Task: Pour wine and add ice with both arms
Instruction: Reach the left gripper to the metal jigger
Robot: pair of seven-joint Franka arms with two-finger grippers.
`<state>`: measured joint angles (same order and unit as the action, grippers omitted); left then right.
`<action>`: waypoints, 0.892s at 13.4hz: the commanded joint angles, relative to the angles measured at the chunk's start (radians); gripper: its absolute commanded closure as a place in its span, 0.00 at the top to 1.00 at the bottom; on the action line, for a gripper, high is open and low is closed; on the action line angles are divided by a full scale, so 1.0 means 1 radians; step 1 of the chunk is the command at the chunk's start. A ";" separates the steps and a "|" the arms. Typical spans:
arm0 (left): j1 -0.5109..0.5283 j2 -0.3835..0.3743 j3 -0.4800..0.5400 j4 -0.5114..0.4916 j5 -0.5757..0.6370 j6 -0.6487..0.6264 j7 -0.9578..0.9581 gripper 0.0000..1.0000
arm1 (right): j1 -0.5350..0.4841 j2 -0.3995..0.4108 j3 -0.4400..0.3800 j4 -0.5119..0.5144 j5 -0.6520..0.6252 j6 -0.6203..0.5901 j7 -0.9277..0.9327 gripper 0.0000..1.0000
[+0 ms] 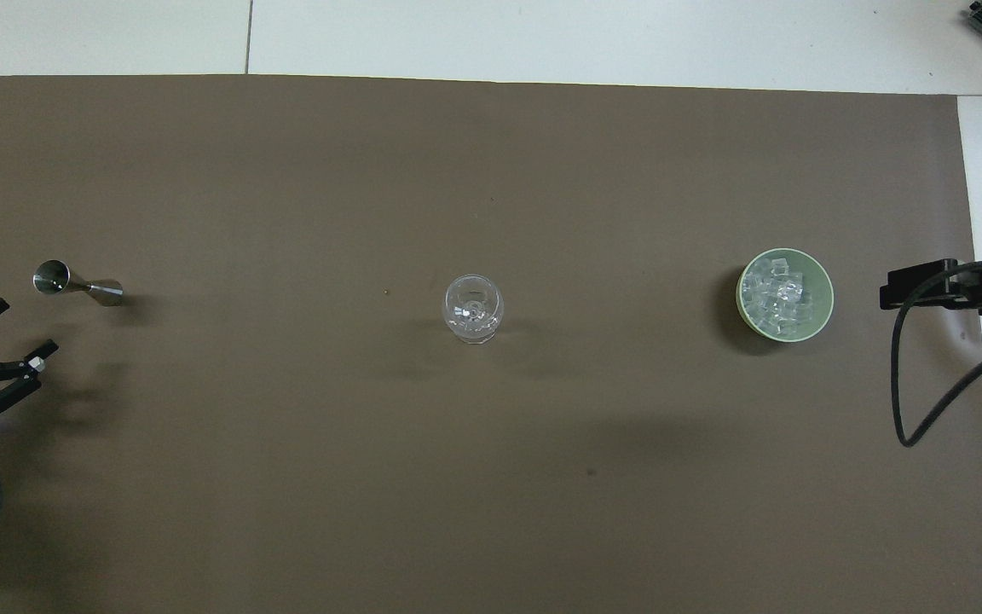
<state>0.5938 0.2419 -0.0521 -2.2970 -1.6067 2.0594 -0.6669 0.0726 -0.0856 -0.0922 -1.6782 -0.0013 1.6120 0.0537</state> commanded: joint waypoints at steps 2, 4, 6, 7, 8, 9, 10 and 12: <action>-0.032 0.051 0.009 0.033 -0.058 0.021 0.049 1.00 | -0.005 -0.031 0.003 -0.037 0.021 0.023 -0.026 1.00; -0.028 0.068 0.009 0.045 -0.070 0.015 0.049 1.00 | -0.005 -0.031 0.003 -0.037 0.021 0.022 -0.026 1.00; -0.026 0.071 0.009 0.045 -0.073 0.012 0.050 1.00 | -0.007 -0.031 0.002 -0.032 0.021 0.016 -0.026 1.00; -0.025 0.076 0.008 0.045 -0.076 0.012 0.055 1.00 | -0.007 -0.031 0.003 -0.032 0.021 0.009 -0.025 1.00; -0.026 0.083 0.008 0.045 -0.087 0.010 0.056 1.00 | -0.007 -0.031 0.003 -0.031 0.021 0.008 -0.025 1.00; -0.026 0.086 0.008 0.044 -0.090 0.010 0.056 1.00 | -0.007 -0.031 0.002 -0.031 0.021 0.008 -0.025 1.00; -0.028 0.086 0.008 0.044 -0.094 0.008 0.056 1.00 | -0.007 -0.031 0.003 -0.031 0.021 0.008 -0.025 1.00; -0.032 0.086 0.008 0.040 -0.122 0.004 0.056 1.00 | -0.007 -0.031 0.002 -0.031 0.021 0.008 -0.025 1.00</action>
<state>0.5747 0.3127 -0.0507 -2.2674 -1.6934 2.0672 -0.6278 0.0726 -0.0905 -0.0921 -1.6785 -0.0013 1.6113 0.0537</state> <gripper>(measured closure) 0.000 0.000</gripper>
